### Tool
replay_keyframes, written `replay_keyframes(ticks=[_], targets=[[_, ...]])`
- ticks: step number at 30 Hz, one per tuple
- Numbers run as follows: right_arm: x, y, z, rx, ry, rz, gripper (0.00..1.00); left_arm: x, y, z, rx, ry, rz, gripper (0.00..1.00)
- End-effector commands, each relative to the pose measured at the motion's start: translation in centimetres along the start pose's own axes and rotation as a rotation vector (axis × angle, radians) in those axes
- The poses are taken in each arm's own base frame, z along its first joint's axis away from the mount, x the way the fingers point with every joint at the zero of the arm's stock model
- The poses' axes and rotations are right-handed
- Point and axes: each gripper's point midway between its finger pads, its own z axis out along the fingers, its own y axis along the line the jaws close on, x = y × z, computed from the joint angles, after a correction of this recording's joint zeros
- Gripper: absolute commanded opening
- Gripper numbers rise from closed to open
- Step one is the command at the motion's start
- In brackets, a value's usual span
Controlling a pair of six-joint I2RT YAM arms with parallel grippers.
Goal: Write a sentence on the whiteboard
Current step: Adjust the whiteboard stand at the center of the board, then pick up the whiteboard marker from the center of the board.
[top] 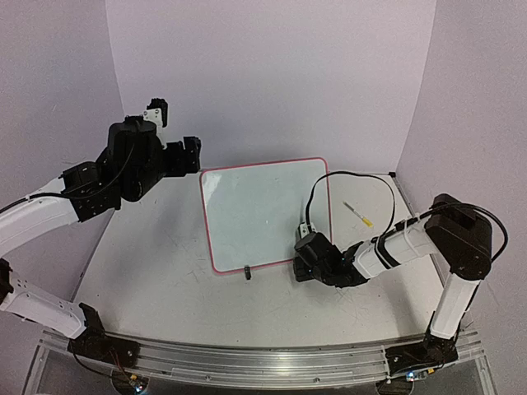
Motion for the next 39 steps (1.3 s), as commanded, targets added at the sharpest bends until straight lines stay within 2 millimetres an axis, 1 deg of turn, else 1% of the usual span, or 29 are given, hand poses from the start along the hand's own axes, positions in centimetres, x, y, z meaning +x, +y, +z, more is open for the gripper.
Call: replay_keyframes(ticks=[1,3,4,5,7,8,11,13,15,16,17,18,19,20,22,23,25,26,28,29,30,32,33,35,36,37,39], targets=[[0.7,-0.1,-1.3,0.011,0.026,0.013,0.02,-2.0,-0.1,-0.1,-0.003,-0.037,-0.045,0.93],[0.6,-0.3,-1.7,0.015,0.017,0.018,0.07,-2.0,-0.4,0.2,0.001,-0.033,-0.042,0.94],[0.5,-0.4,-1.8,0.016,0.015,0.019,0.11,-1.9,-0.5,0.3,0.003,-0.031,-0.042,0.94],[0.5,-0.4,-1.8,0.016,0.014,0.019,0.17,-2.0,-0.7,0.4,0.006,-0.029,-0.041,0.94],[0.1,-0.5,-2.2,0.012,0.007,0.019,0.35,-2.0,-1.1,0.6,0.015,-0.027,-0.039,0.94],[-0.1,-0.5,-2.6,0.008,0.004,0.018,0.41,-2.0,-1.2,0.7,0.018,-0.026,-0.038,0.94],[-1.2,-0.9,-4.8,-0.021,-0.021,0.016,0.54,-2.1,-1.7,0.9,0.033,-0.021,-0.035,0.94],[-2.4,-1.2,-6.9,-0.058,-0.06,0.006,0.67,-1.9,-1.9,1.0,0.039,-0.017,-0.029,0.95],[-3.9,-2.3,-9.4,-0.059,-0.113,-0.004,0.79,-1.8,-2.0,1.2,0.038,-0.015,-0.024,0.96],[-4.7,-3.3,-10.7,-0.038,-0.142,-0.003,0.85,-1.8,-1.9,1.2,0.037,-0.016,-0.023,0.96],[-6.1,-4.5,-12.5,-0.02,-0.188,0.012,0.91,-1.7,-2.0,1.3,0.037,-0.017,-0.022,0.96],[-7.3,-5.7,-13.5,0.007,-0.215,0.019,0.96,-1.8,-2.0,1.3,0.039,-0.019,-0.023,0.97],[-8.5,-7.0,-14.4,0.03,-0.24,0.035,0.98,-1.8,-2.0,1.3,0.041,-0.021,-0.023,0.97],[-10.0,-8.6,-15.2,0.052,-0.262,0.065,0.98,-1.9,-2.0,1.3,0.041,-0.025,-0.025,0.97],[-13.3,-12.8,-15.7,0.108,-0.296,0.136,0.98,-2.0,-2.0,1.4,0.042,-0.032,-0.024,0.97],[-14.6,-15.1,-15.7,0.15,-0.3,0.163,0.98,-2.0,-2.0,1.4,0.043,-0.033,-0.023,0.97],[-16.9,-19.7,-15.0,0.222,-0.292,0.216,0.98,-2.1,-2.0,1.4,0.045,-0.035,-0.023,0.97],[-18.1,-21.7,-14.4,0.228,-0.273,0.241,0.98,-2.1,-2.0,1.4,0.047,-0.035,-0.022,0.97],[-19.4,-24.7,-11.9,0.214,-0.213,0.274,0.98,-2.2,-2.1,1.2,0.055,-0.035,-0.022,0.98],[-20.1,-25.7,-10.4,0.178,-0.186,0.276,0.98,-2.2,-2.1,1.2,0.06,-0.032,-0.017,0.98],[-20.6,-26.2,-8.5,0.151,-0.146,0.267,0.98,-2.2,-2.0,1.1,0.062,-0.029,-0.018,0.98],[-21.0,-27.1,-4.7,0.114,-0.059,0.238,0.97,-2.1,-1.6,0.8,0.059,-0.02,-0.023,0.98],[-20.8,-27.3,-2.4,0.092,-0.004,0.223,0.95,-2.0,-1.4,0.8,0.054,-0.017,-0.025,0.99],[-20.5,-27.2,1.8,0.053,0.097,0.173,0.87,-2.1,-0.8,0.7,0.044,-0.003,-0.04,0.99],[-20.4,-27.0,3.5,0.03,0.131,0.163,0.86,-2.0,-0.6,0.8,0.048,0.012,-0.044,0.99],[-20.7,-27.0,4.6,0.014,0.146,0.142,0.85,-1.9,-0.2,0.9,0.047,0.027,-0.046,1.0],[-20.0,-27.2,7.0,0.007,0.181,0.09,0.84,-1.5,-0.2,1.3,0.074,0.065,-0.048,1.0]])
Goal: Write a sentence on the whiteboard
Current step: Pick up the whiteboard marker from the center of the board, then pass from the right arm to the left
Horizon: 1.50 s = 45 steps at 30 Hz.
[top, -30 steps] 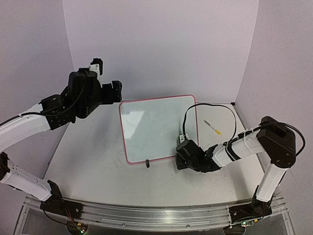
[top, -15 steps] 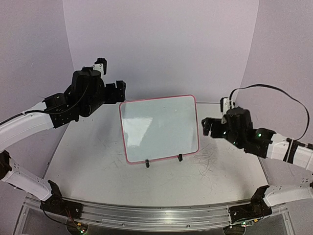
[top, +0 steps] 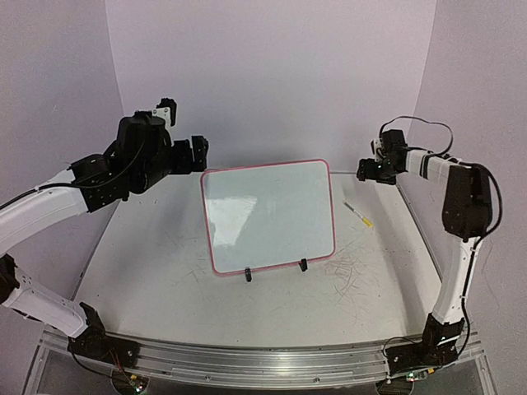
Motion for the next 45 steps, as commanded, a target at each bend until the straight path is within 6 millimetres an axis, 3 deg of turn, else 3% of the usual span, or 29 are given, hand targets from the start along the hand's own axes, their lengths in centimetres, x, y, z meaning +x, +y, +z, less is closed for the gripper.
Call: replay_keyframes(ticks=[1,4,9,18,23,27,30,32,35,37,40,45], targets=[[3.2,2.4,3.9,-0.125,0.175,-0.175,0.84,-1.9,0.5,-0.7,0.056,0.024,-0.053,0.99],[4.3,2.3,6.3,-0.129,0.216,-0.216,0.83,-0.9,-0.2,0.1,0.092,0.074,-0.047,0.99],[8.1,1.7,9.0,-0.112,0.321,-0.286,0.75,-0.8,-1.2,0.9,0.121,0.094,-0.051,0.99],[11.4,0.6,10.8,-0.03,0.393,-0.32,0.41,-2.4,-3.4,1.3,0.198,0.087,-0.058,0.99],[9.7,1.5,9.9,-0.061,0.314,-0.274,0.23,-3.2,-6.3,1.9,0.315,0.101,-0.036,0.99],[5.2,1.9,7.6,-0.055,0.183,-0.2,0.04,-3.7,-9.0,2.0,0.436,0.117,-0.034,0.99],[1.5,1.6,4.2,-0.037,0.061,-0.131,0.0,-3.6,-11.3,1.7,0.552,0.137,-0.047,0.99],[-1.6,2.0,-0.5,-0.053,-0.077,-0.088,0.0,-3.3,-12.6,1.6,0.627,0.155,-0.059,0.97],[-3.9,3.9,-7.2,-0.18,-0.282,-0.025,0.0,-2.8,-14.7,0.9,0.755,0.173,-0.082,0.94],[-5.4,6.4,-13.2,-0.348,-0.434,-0.008,0.0,-2.4,-15.9,0.5,0.833,0.176,-0.1,0.92],[-5.6,10.4,-20.4,-0.627,-0.572,0.026,0.0,-2.4,-18.5,-0.6,0.991,0.152,-0.146,0.9],[-5.6,18.8,-31.0,-1.007,-0.723,0.023,0.0,-1.4,-23.9,-3.1,1.195,0.117,-0.128,0.9]])
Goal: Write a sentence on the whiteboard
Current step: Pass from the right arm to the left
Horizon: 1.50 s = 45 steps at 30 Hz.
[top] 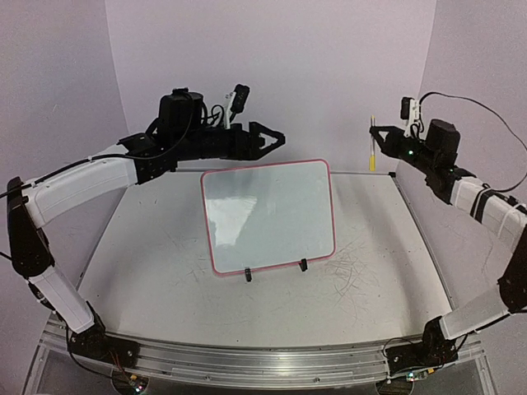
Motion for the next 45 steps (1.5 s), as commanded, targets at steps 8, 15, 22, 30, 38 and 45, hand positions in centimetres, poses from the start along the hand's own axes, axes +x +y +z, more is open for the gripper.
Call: replay_keyframes(ticks=[8,15,22,30,38,45], targets=[[-5.4,20.5,-3.3,-0.656,-0.281,0.259,0.0,0.2,-6.8,3.1,0.186,-0.119,0.103,0.88],[-4.9,23.1,-3.1,-0.767,-0.277,0.366,0.0,-0.4,-7.0,2.5,0.193,-0.158,0.089,0.62],[-4.3,23.9,-2.6,-0.772,-0.258,0.389,0.0,-1.1,-7.6,1.4,0.207,-0.202,0.113,0.49],[-3.3,23.7,-2.0,-0.708,-0.194,0.35,0.0,-0.7,-7.0,0.5,0.177,-0.214,0.161,0.07],[0.3,22.2,-1.2,-0.525,-0.01,0.027,0.56,0.8,-5.2,-1.1,0.141,-0.124,0.273,0.0],[2.8,17.6,-0.7,-0.272,0.131,-0.19,0.98,4.2,-4.3,-0.7,0.122,0.094,0.407,0.0]])
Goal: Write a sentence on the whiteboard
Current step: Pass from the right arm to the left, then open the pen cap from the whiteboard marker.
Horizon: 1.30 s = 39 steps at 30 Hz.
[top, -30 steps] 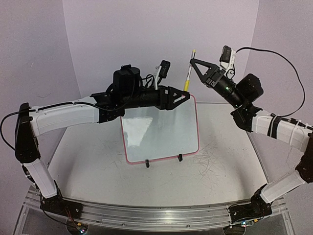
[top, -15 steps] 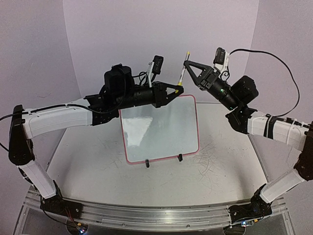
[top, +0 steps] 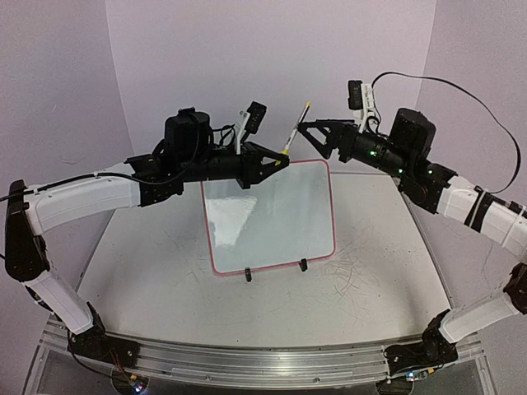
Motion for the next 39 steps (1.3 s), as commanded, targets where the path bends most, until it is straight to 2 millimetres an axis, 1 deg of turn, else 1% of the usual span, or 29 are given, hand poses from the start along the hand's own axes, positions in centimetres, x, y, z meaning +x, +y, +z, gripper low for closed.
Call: replay_keyframes(ticks=[1,4,7,10,12,13,15,16,18,19,21,22,26,27,30,33,34,37,39], targets=[[0.6,-2.4,-1.9,0.143,0.111,-0.132,0.98,0.1,-1.3,-1.1,0.035,0.1,0.134,0.0],[1.8,-1.8,-1.5,0.059,0.208,-0.137,0.98,0.1,-1.2,-1.3,0.024,0.112,0.162,0.0],[3.0,-0.1,-1.2,-0.059,0.275,-0.134,0.98,0.2,-1.3,-1.5,0.022,0.118,0.17,0.0],[4.6,1.1,-1.0,-0.156,0.337,-0.084,0.94,0.5,-1.1,-1.4,0.014,0.133,0.175,0.0],[5.2,1.2,-0.7,-0.177,0.355,-0.038,0.93,0.5,-1.1,-1.4,0.017,0.141,0.175,0.0],[5.4,1.1,-0.5,-0.173,0.36,-0.02,0.91,0.5,-1.1,-1.3,0.019,0.142,0.176,0.0],[5.3,0.7,-0.2,-0.156,0.358,0.01,0.87,0.4,-1.1,-1.3,0.021,0.143,0.176,0.0],[5.2,0.8,-0.1,-0.159,0.349,0.02,0.81,0.4,-1.2,-1.3,0.022,0.143,0.176,0.0],[5.2,1.5,0.1,-0.21,0.34,0.031,0.66,0.5,-1.2,-1.2,0.03,0.146,0.174,0.0],[5.4,1.7,0.3,-0.232,0.346,0.038,0.56,0.7,-1.3,-1.1,0.035,0.149,0.171,0.0],[6.0,1.6,0.7,-0.251,0.361,0.043,0.49,1.0,-1.3,-1.0,0.043,0.158,0.164,0.0],[6.3,1.8,0.6,-0.269,0.367,0.04,0.48,1.1,-1.3,-0.9,0.045,0.161,0.162,0.0],[6.3,3.2,0.0,-0.357,0.342,0.044,0.48,1.4,-1.0,-0.9,0.032,0.172,0.162,0.0],[5.6,3.7,-0.2,-0.377,0.312,0.032,0.49,1.4,-0.9,-0.9,0.027,0.171,0.163,0.0],[5.3,4.1,-0.9,-0.387,0.282,0.018,0.57,1.1,-0.7,-1.0,0.008,0.167,0.163,0.0],[5.6,4.1,-1.5,-0.373,0.27,-0.002,0.71,1.1,-0.5,-1.1,-0.006,0.164,0.168,0.0],[5.7,4.2,-1.7,-0.376,0.27,-0.006,0.74,1.1,-0.5,-1.1,-0.008,0.164,0.17,0.0],[5.7,4.4,-2.0,-0.387,0.266,-0.019,0.75,1.4,-0.7,-1.1,0.008,0.171,0.17,0.0],[5.6,4.6,-1.8,-0.401,0.267,-0.014,0.74,1.6,-1.1,-1.0,0.04,0.178,0.167,0.0]])
